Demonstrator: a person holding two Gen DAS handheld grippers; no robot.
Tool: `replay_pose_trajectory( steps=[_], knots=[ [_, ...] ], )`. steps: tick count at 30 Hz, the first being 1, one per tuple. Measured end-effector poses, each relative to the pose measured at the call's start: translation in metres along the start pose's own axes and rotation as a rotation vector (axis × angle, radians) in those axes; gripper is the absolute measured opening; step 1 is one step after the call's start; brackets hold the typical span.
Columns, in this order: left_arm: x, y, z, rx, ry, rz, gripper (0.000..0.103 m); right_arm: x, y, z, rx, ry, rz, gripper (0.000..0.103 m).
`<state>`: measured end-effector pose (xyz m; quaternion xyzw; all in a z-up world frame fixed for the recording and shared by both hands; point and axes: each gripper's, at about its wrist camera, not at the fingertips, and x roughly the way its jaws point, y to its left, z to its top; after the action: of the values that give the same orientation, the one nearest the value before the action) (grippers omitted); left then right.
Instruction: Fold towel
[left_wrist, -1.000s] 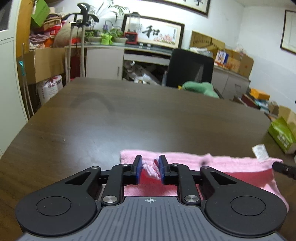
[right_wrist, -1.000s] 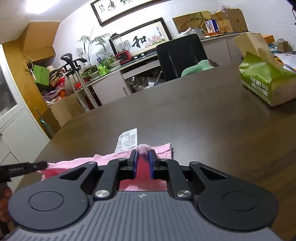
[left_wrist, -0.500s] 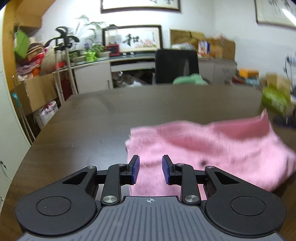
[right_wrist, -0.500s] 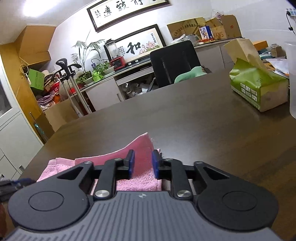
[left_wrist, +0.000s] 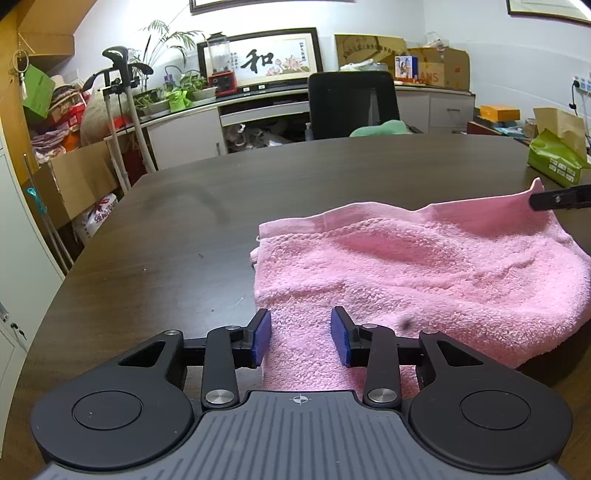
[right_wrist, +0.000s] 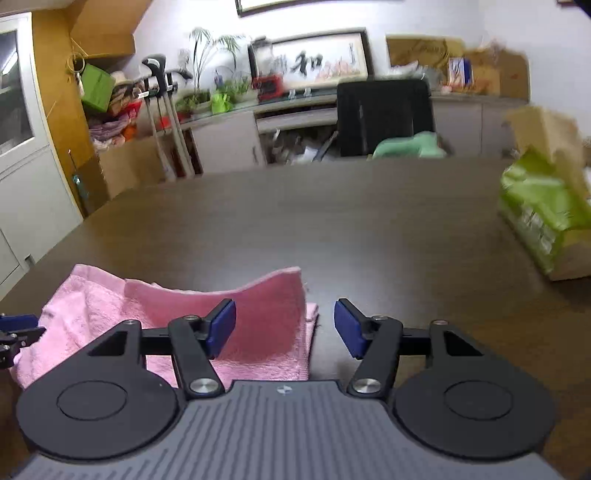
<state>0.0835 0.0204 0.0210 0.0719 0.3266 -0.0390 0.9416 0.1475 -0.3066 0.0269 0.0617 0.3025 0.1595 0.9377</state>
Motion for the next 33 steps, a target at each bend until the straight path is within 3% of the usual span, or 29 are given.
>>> replay_pose_trajectory(
  steps=[4,8,11,14,19,21,23,25,27,31,33],
  knots=[
    [0.002,0.003,0.001,0.002,0.000,0.019,0.049,0.005,-0.007,0.001,0.013,0.008,0.071,0.045],
    [0.002,0.004,0.001,0.002,-0.001,0.035,0.054,0.003,-0.008,0.001,0.054,0.008,0.129,0.007],
    [0.003,0.006,0.002,-0.007,0.003,0.044,0.061,-0.010,-0.010,0.003,0.100,-0.004,0.207,0.004],
    [0.004,0.011,0.003,-0.031,0.012,0.045,0.066,-0.028,-0.019,0.007,0.207,-0.017,0.303,0.004],
    [0.005,0.013,0.004,-0.048,0.018,0.053,0.071,-0.048,-0.056,0.011,0.499,-0.058,0.500,0.004],
    [0.005,0.013,0.004,-0.049,0.018,0.059,0.073,-0.039,-0.062,0.011,0.530,-0.040,0.474,0.005],
    [0.005,0.013,0.004,-0.051,0.019,0.062,0.073,-0.025,-0.062,0.012,0.515,-0.001,0.384,0.015],
    [0.005,0.012,0.003,-0.046,0.019,0.070,0.074,-0.007,-0.058,0.010,0.459,0.037,0.219,0.018],
    [0.004,0.011,0.004,-0.037,0.021,0.080,0.075,-0.004,-0.057,0.009,0.419,0.029,0.139,0.030],
    [0.002,0.007,0.005,-0.007,0.019,0.099,0.075,-0.025,-0.051,0.009,0.390,-0.041,0.202,0.050],
    [0.002,0.004,0.005,0.005,0.017,0.104,0.075,-0.034,-0.045,0.004,0.397,-0.031,0.330,0.057]
  ],
)
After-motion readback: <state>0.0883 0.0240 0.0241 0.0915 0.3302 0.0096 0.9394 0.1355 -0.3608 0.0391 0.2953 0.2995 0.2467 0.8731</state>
